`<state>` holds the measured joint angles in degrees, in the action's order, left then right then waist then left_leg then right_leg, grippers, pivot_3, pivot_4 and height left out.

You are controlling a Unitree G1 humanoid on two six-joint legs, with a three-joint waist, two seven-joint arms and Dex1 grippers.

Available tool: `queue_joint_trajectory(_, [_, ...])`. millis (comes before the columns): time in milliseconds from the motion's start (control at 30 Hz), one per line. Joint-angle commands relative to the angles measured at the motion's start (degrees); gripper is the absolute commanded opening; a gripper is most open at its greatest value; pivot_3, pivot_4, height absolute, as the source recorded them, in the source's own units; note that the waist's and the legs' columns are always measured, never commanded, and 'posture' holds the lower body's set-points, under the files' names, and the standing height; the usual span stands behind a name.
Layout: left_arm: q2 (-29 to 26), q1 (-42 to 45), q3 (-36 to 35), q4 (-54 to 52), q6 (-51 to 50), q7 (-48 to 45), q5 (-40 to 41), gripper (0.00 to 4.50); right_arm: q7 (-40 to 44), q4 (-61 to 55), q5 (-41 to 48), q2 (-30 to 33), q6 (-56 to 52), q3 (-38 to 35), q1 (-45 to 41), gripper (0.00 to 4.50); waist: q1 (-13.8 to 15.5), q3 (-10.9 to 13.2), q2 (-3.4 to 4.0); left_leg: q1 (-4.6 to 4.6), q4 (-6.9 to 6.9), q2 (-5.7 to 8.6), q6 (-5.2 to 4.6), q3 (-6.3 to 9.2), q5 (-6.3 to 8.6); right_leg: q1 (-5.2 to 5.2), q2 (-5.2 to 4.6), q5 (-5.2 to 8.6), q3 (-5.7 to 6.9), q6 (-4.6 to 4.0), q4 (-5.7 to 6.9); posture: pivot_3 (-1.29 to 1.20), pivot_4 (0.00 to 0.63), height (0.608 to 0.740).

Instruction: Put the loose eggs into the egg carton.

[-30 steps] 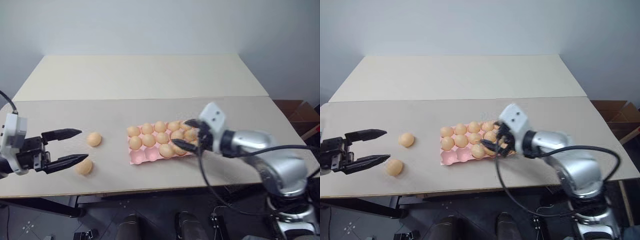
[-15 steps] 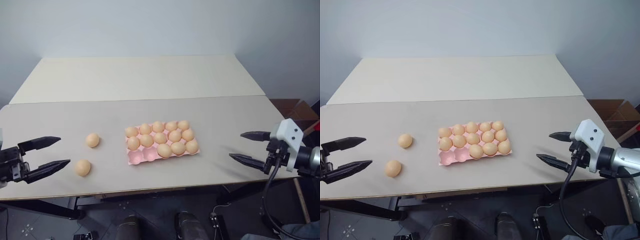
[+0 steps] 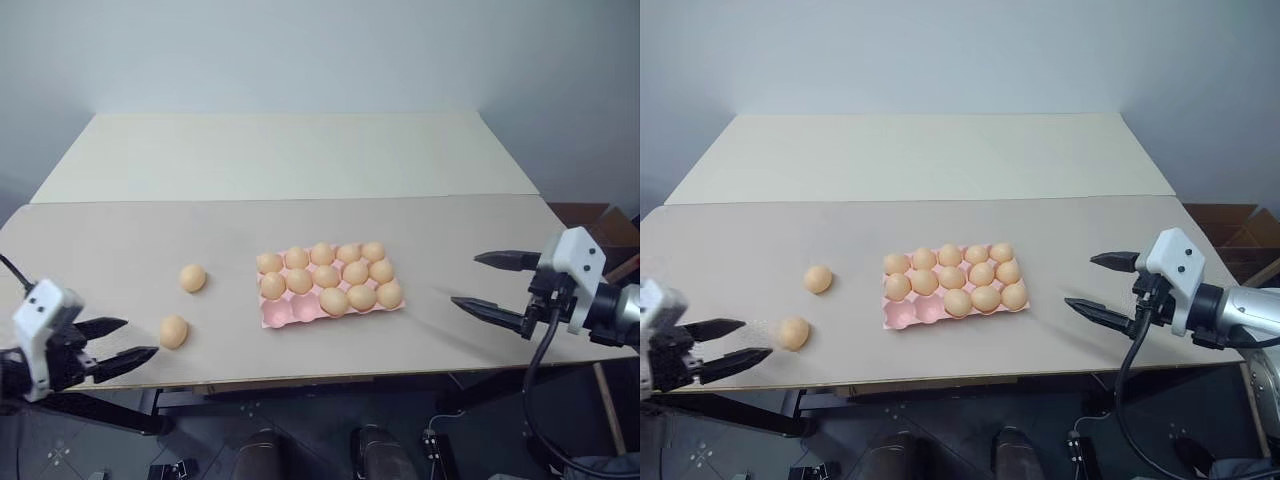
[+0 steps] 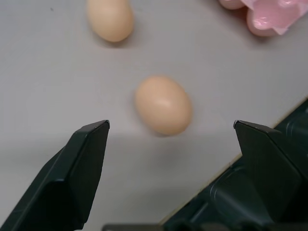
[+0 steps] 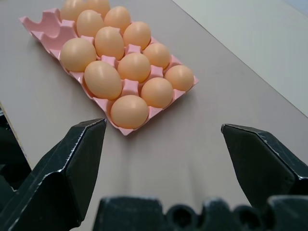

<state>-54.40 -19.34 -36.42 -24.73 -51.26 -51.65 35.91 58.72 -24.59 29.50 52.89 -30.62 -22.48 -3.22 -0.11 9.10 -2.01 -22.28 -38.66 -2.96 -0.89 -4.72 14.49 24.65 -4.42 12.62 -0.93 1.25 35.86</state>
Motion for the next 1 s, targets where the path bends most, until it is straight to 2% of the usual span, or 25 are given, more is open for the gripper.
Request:
queue_joint_trajectory(33, [2.02, 1.75, 1.72, -3.91, -3.36, 6.74, -0.51, 4.5, -0.36, -2.8, 2.25, 0.36, -0.18, -0.84, -0.61, 4.49, 0.02, 0.0, -0.01, -0.02, 0.0, 0.01, 0.0, 0.0, 0.0, 0.0, 0.0, -0.03, -0.01, -0.05, 0.0, 0.0, 0.15, 0.74])
queue_joint_trajectory(267, [6.38, 7.99, 7.69, -4.17, -6.38, 15.15, -0.93, 4.5, -0.91, -4.09, 3.84, 1.02, -0.58, -1.71, -0.5, 4.49, 0.18, -0.01, -0.02, 0.07, -0.02, 0.04, 0.0, 0.05, 0.0, -0.15, 0.01, -0.09, 0.0, -0.13, 0.0, 0.0, 0.15, 0.74])
queue_joint_trajectory(367, [6.58, 10.51, 9.97, -2.76, -7.64, 18.25, -2.43, 3.9, -1.34, -4.63, 4.67, 1.28, -1.14, -2.26, -0.62, 4.5, 0.32, -0.01, -0.02, 0.09, -0.02, 0.05, -0.01, 0.09, 0.0, -0.2, 0.02, -0.08, 0.0, -0.12, -0.01, 0.0, 0.15, 0.74])
queue_joint_trajectory(567, [6.32, 11.41, 10.64, -2.38, -7.48, 16.64, -1.28, 1.96, -2.2, -6.19, 6.03, 1.6, -2.43, -3.7, 0.07, 4.5, 0.21, -0.01, -0.03, 0.06, -0.01, 0.06, -0.01, 0.08, 0.0, -0.18, 0.01, -0.13, -0.02, -0.21, -0.03, 0.0, 0.15, 0.74])
queue_joint_trajectory(633, [4.92, 11.07, 10.25, -3.36, -6.99, 13.56, 0.06, 1.72, -2.64, -6.57, 6.51, 1.62, -2.75, -4.12, 0.18, 4.5, 0.28, -0.01, -0.03, 0.07, -0.01, 0.06, -0.01, 0.09, 0.0, -0.18, 0.02, -0.14, -0.01, -0.23, -0.02, 0.0, 0.15, 0.74])
queue_joint_trajectory(833, [0.0, 13.19, 8.82, -4.48, 2.3, 0.68, 2.88, 1.68, -4.78, -7.23, 6.79, 0.89, -2.73, -3.15, -0.3, 4.5, 0.45, -0.01, -0.02, 0.06, -0.01, 0.06, 0.0, 0.07, 0.0, -0.16, 0.0, -0.05, 0.01, -0.14, -0.04, 0.0, 0.15, 0.74])
queue_joint_trajectory(933, [0.01, 18.52, 11.64, -2.75, 6.36, -4.08, 4.83, 1.68, -5.86, -7.6, 6.87, 0.38, -2.51, -2.18, -0.69, 4.5, 0.83, -0.01, -0.02, 0.03, -0.02, 0.08, 0.0, 0.07, 0.0, -0.16, 0.0, -0.05, 0.02, -0.15, -0.05, 0.0, 0.15, 0.74])
queue_joint_trajectory(1000, [1.21, 23.93, 18.11, -0.74, 8.89, -4.82, 2.57, 1.68, -6.9, -7.85, 6.66, -0.24, -2.27, -1.45, -1.1, 4.5, 0.91, -0.01, -0.01, 0.05, -0.03, 0.1, 0.0, 0.07, 0.0, -0.22, -0.01, -0.05, 0.01, -0.15, -0.05, 0.0, 0.15, 0.74])
